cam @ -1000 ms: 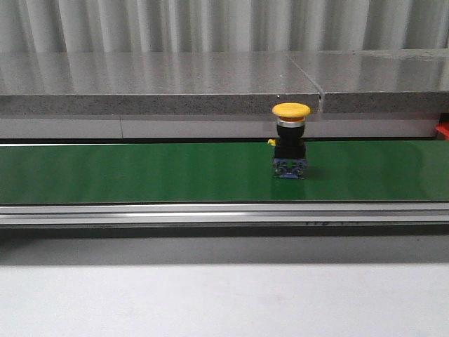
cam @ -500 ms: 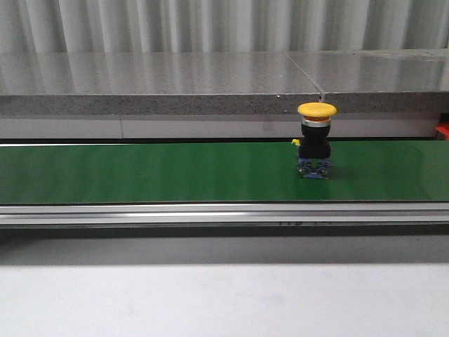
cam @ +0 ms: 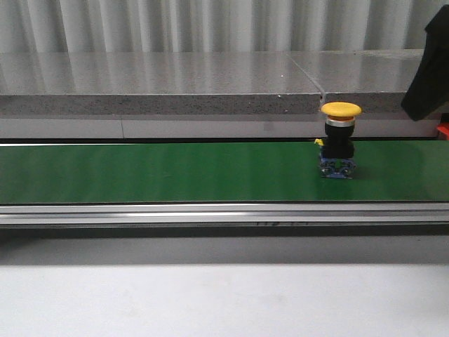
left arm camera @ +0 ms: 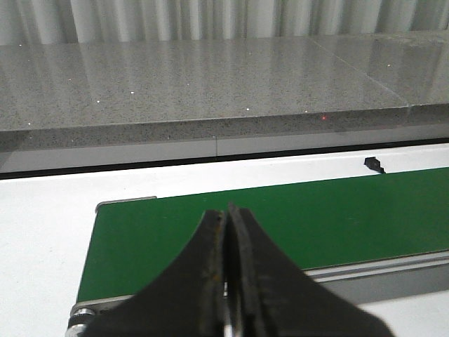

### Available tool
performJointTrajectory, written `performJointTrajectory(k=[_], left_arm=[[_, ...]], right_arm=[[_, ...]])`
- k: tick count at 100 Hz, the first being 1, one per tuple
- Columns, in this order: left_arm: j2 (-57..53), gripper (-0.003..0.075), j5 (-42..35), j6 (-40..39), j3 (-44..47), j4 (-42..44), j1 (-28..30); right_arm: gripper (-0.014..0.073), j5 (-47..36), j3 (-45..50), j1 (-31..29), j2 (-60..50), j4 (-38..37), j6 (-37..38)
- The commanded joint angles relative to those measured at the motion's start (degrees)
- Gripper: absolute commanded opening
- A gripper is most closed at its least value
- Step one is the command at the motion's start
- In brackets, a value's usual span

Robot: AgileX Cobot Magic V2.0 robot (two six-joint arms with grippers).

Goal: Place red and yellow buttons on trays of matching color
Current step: 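Lower the right gripper onto the yellow button and grasp it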

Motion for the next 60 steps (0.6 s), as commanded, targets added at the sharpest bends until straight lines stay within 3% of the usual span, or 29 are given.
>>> performJointTrajectory(k=[1,60], left_arm=[[0.7,-0.0021,-4.1,-0.2,-1.3,-0.6,-0.5],[0.7,-0.0021,-4.1,-0.2,-1.3,-0.6,-0.5]], right_arm=[[0.051,-3.1,-1.4,1.3,0.3,0.9,-0.8],[0.051,-15.3,-2.5,6.3,8.1,1.0,-0.8]])
